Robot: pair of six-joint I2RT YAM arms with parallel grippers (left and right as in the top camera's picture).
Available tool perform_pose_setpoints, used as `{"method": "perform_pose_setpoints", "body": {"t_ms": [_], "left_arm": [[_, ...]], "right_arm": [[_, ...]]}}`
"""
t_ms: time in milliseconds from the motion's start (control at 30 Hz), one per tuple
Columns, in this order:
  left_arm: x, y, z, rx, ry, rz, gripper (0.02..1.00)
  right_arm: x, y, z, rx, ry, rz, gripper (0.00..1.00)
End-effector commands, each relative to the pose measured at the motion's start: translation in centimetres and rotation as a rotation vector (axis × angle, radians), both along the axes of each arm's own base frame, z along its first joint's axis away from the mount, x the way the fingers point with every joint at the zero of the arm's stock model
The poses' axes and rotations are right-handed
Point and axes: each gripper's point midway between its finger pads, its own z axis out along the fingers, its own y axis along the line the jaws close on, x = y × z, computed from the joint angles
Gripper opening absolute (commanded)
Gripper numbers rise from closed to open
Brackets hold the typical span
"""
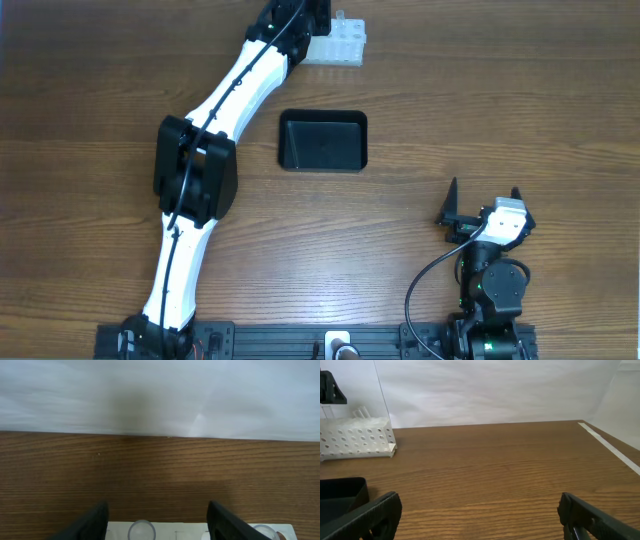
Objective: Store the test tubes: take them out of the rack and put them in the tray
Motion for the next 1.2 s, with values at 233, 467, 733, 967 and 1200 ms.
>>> {"method": "perform_pose_setpoints", "body": {"t_ms": [233,467,733,967,1200], "left_arm": [[0.05,0.32,-3.61,0.034,0.054,-0.007,0.503],[-0.12,0.53,-3.85,0.043,0.066,-0.002,0.386],[-0.06,0.80,-3.79,0.052,0.061,0.011,0.279],[-0.03,0.91,-3.74,0.055,0.059,0.017,0.198],[0.13,1.16,-3.41,0.062,0.046,0.032,0.163]], "right_arm": [[-0.02,-0.09,-0.14,-0.001,-0.001,-0.002,0.991],[-0.02,-0.09,-0.14,-0.001,-0.001,-0.002,0.993],[-0.02,-0.09,-0.14,-0.001,-0.001,-0.002,0.991],[-0.02,-0.09,-0.14,-0.001,-0.001,-0.002,0.993],[-0.02,-0.09,-0.14,-0.001,-0.001,-0.002,0.993]]}}
